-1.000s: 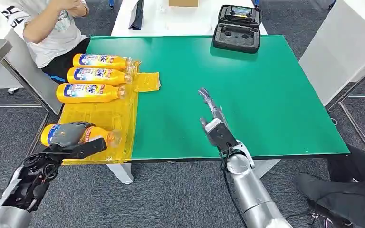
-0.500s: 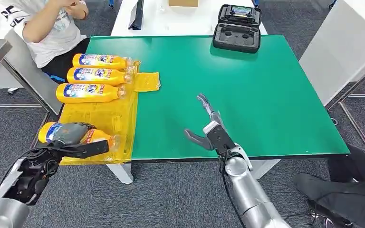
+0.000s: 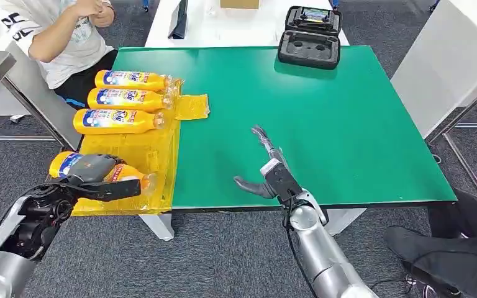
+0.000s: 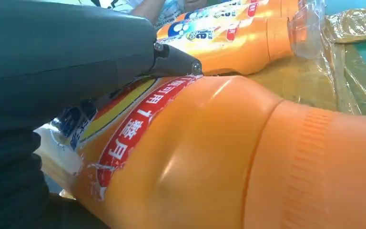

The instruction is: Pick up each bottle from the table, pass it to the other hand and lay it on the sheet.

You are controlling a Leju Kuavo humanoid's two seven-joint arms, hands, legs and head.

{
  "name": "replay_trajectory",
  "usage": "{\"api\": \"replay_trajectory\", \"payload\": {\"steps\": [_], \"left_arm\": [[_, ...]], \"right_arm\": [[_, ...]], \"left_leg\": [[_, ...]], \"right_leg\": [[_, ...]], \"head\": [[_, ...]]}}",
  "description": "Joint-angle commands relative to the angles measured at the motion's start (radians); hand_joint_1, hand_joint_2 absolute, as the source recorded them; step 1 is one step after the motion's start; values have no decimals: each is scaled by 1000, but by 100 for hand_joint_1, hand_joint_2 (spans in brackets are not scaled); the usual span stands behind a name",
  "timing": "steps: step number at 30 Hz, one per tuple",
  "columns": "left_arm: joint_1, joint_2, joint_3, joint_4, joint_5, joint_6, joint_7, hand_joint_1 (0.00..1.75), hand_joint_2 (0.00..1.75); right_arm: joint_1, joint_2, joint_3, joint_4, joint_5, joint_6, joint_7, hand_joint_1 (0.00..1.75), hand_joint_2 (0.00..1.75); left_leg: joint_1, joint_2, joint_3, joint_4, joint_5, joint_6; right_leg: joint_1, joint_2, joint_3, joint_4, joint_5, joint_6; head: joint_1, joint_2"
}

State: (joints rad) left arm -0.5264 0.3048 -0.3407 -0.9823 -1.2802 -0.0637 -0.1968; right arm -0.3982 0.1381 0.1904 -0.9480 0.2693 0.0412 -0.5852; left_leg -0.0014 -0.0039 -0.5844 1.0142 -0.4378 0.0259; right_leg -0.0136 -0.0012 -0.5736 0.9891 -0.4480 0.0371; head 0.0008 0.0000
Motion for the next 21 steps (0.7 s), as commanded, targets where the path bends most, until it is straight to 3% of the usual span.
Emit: {"api": "replay_trajectory", "payload": {"steps": [1, 10, 14, 21], "left_arm": [[-56, 14, -53, 25, 0, -8, -3, 175, 175], [-58, 6, -86, 62, 13, -15, 3, 175, 175], [-90, -35, -83, 106, 30, 2, 11, 175, 175], [-131, -87, -67, 164, 55, 29, 3, 175, 175]], "right_arm": [[-55, -1, 12, 83, -3, 0, 3, 0, 175], [-57, 11, 17, 79, -6, 2, 9, 0, 175], [-19, 15, 50, 4, 22, -2, -12, 0, 175], [50, 45, 30, 64, -6, -40, -29, 0, 175]], "left_leg": [[1, 0, 0, 1, 0, -1], [1, 0, 0, 1, 0, -1], [1, -1, 1, 1, 0, -2], [1, -3, 2, -1, 0, -1]], "right_leg": [[1, 0, 0, 0, 0, -1], [1, 0, 0, 0, 0, -1], [1, -1, 1, 0, -1, -1], [2, -3, 3, -2, -1, -1]], "head": [[0, 0], [0, 0], [0, 0], [0, 0]]}}
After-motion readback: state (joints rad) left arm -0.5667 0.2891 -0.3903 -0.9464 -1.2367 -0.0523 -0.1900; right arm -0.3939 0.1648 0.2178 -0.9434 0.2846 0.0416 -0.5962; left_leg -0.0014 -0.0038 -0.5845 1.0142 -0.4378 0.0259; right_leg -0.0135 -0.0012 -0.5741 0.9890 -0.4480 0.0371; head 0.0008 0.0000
